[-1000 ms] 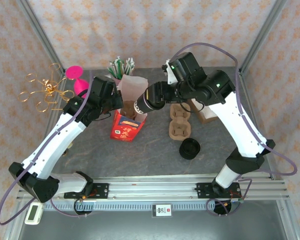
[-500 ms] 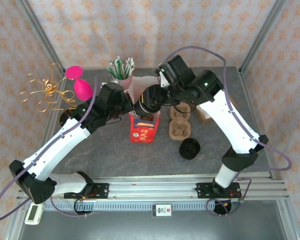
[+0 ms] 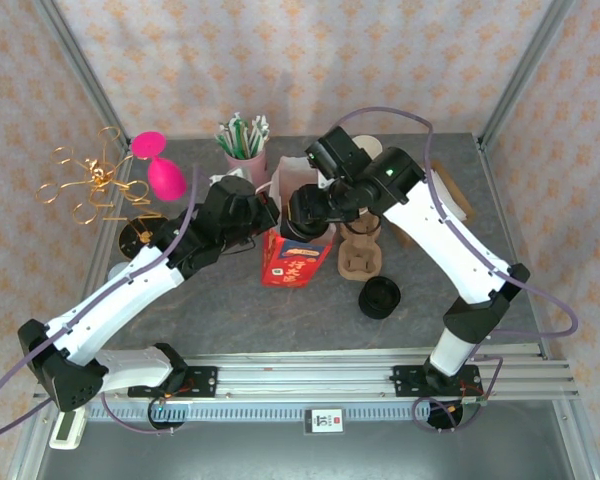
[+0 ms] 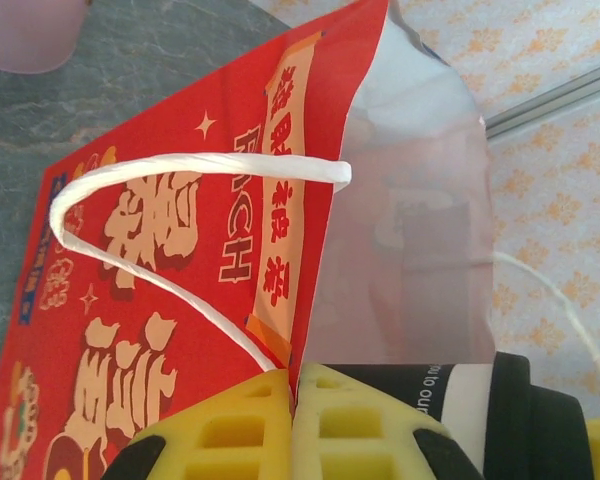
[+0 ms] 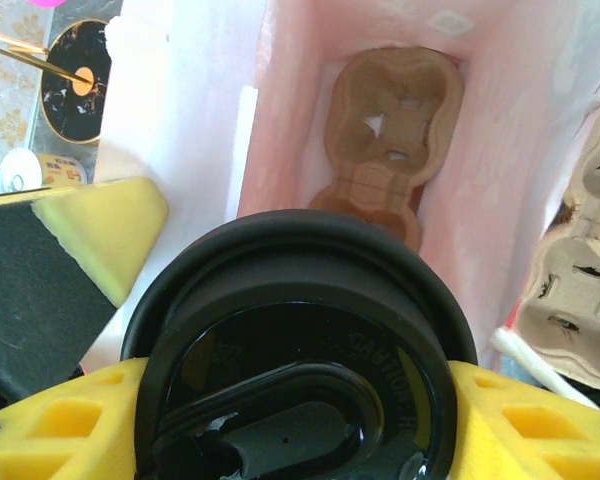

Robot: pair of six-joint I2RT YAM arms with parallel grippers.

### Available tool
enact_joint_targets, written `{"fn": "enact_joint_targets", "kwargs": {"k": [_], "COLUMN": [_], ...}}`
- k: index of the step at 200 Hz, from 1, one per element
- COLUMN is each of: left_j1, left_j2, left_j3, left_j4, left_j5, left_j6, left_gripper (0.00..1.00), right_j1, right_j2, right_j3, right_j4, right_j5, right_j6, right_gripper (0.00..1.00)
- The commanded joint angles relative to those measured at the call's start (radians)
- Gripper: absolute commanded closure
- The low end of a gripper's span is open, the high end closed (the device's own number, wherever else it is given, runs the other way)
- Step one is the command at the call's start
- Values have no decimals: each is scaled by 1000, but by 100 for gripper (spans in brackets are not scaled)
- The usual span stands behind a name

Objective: Pack the takeout coffee

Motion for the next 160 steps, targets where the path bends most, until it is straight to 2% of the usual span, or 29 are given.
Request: {"fn": "enact_joint_targets", "kwargs": {"k": [1,160], "left_j1": [-16,-39], "left_j2": [-13,-40], "left_j3": [-11,-87], "left_j4": [60,146], "left_j5": [-18,-36], "left_j6": [-36,-106], "left_gripper": [100,100], "right_j1": [15,37], "right_j2": [-1,48], "right_j3": [-21,-133], "right_j4": [-7,-8], "right_j5": [42,147], "right_j6": [3,2], "right_gripper": [41,42]}}
